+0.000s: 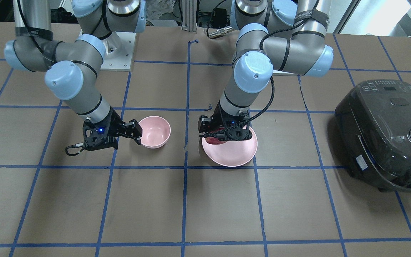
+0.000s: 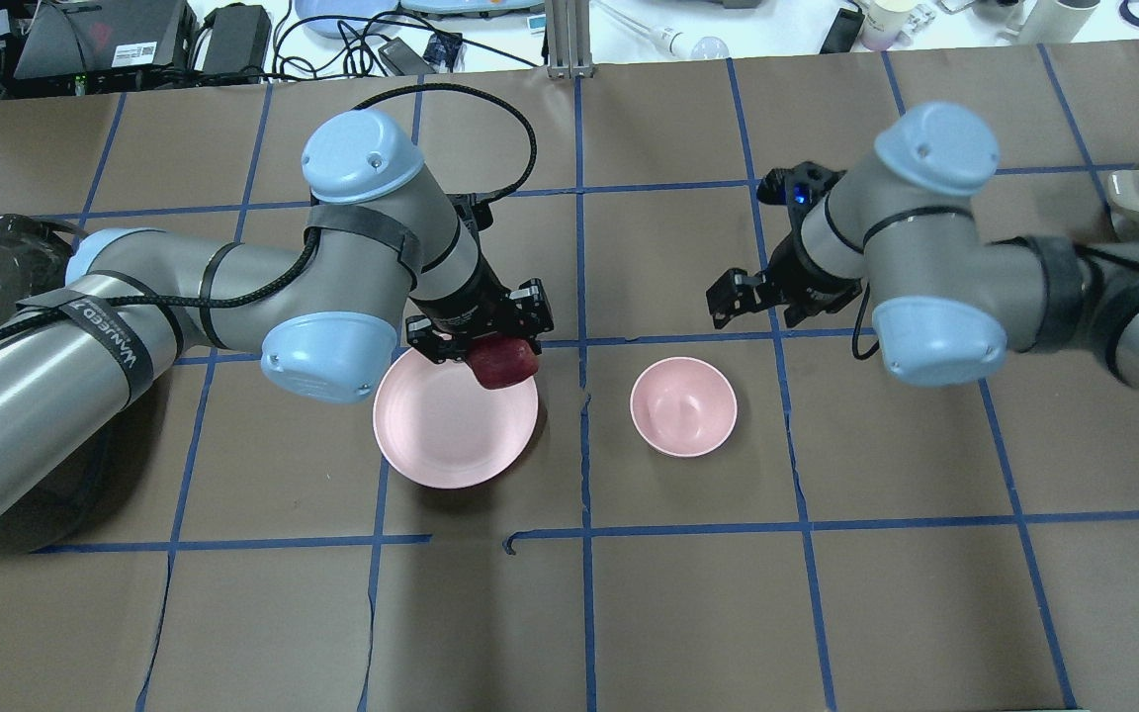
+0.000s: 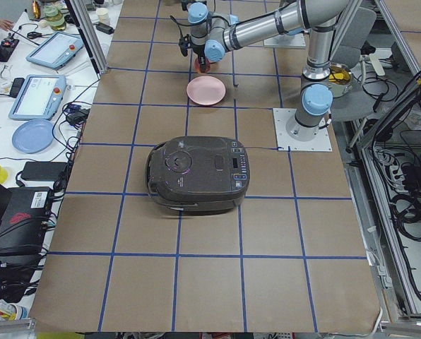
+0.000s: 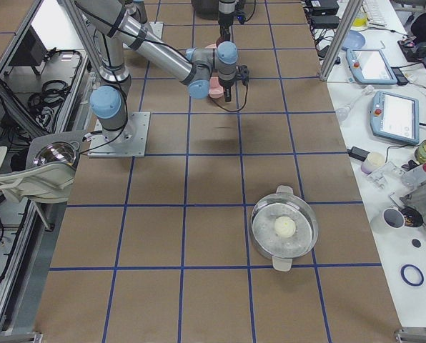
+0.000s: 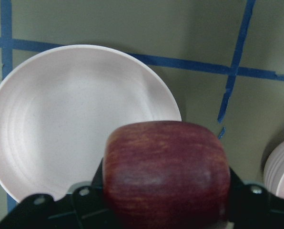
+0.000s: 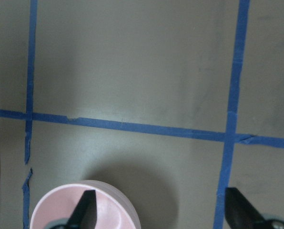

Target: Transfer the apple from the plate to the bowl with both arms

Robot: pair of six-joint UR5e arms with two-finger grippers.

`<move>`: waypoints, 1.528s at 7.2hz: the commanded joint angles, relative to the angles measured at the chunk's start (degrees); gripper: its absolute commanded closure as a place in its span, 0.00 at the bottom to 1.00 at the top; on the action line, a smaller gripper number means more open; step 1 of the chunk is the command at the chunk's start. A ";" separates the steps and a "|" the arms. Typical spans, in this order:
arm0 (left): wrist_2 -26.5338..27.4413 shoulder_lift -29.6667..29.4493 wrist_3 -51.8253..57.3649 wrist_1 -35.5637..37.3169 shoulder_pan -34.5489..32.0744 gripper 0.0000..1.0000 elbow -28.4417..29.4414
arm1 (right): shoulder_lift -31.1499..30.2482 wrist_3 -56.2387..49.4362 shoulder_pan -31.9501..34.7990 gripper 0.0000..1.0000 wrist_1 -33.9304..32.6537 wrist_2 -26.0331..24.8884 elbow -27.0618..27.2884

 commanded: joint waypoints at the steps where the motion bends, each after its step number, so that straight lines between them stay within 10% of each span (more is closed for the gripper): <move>1: -2.63 -0.73 -9.76 4.43 -4.62 1.00 0.51 | -2.99 0.07 -0.06 0.00 23.73 -8.86 -19.90; 3: -2.19 -3.18 -14.97 7.50 -9.72 1.00 1.38 | -5.87 0.16 0.81 0.00 38.05 -13.65 -30.77; 11: 4.49 -15.30 -20.27 10.95 -20.02 1.00 8.78 | -6.32 9.57 0.99 0.00 30.55 -13.48 -28.71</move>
